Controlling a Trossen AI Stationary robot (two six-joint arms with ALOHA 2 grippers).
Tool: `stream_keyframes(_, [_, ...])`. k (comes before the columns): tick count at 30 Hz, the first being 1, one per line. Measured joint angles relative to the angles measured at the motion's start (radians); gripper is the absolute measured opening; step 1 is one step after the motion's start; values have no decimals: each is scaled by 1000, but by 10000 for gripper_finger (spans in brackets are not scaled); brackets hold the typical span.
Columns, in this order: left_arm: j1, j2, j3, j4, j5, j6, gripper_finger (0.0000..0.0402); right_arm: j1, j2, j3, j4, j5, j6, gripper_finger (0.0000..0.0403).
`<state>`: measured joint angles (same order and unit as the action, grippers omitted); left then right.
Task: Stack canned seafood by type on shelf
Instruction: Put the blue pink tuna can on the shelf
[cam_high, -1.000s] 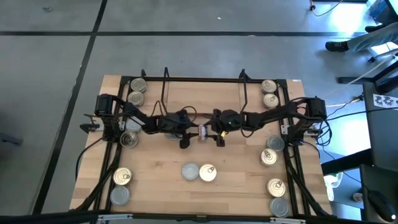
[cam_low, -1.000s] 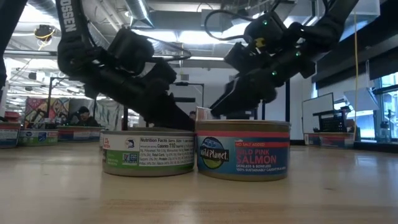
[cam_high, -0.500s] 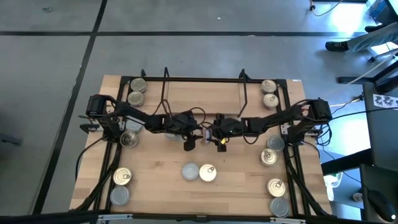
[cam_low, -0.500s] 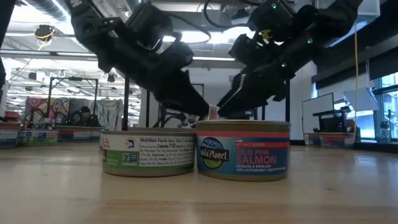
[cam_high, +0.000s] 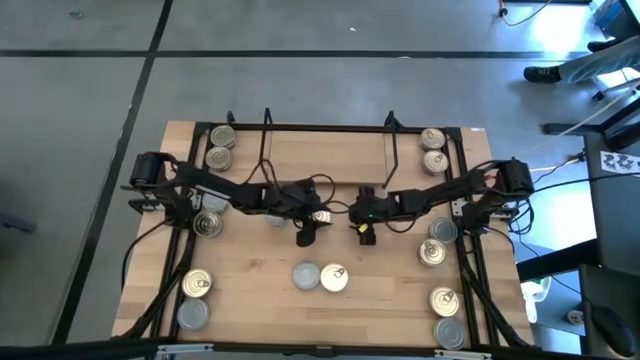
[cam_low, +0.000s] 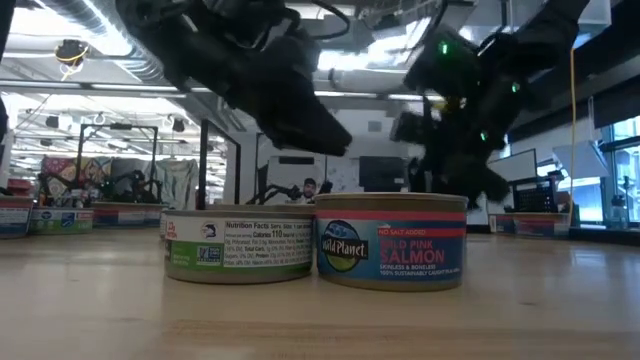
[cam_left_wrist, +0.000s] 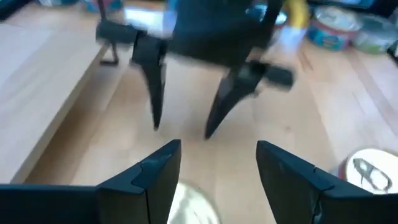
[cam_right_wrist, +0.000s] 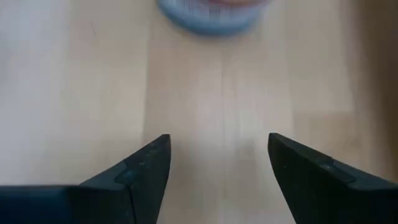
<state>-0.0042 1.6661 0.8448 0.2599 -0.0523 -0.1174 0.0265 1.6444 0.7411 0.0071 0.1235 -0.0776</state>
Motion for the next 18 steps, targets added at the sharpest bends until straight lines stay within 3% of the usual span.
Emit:
stream_keyframes(3, [2,-67,-2,-166,-34,-21,208,-1,-12,2,16,-9,0,266])
stream_keyframes(5, [-2,-97,-26,-189,-59,-15,208,-1,-10,-2,45,-10,-4,266])
stream_keyframes(13, [-11,-96,-215,84,-65,13,208,-1,21,1,227,-11,-5,266])
stream_keyframes(18, [-3,-52,-260,182,-65,44,208,-1,29,1,254,-10,-5,266])
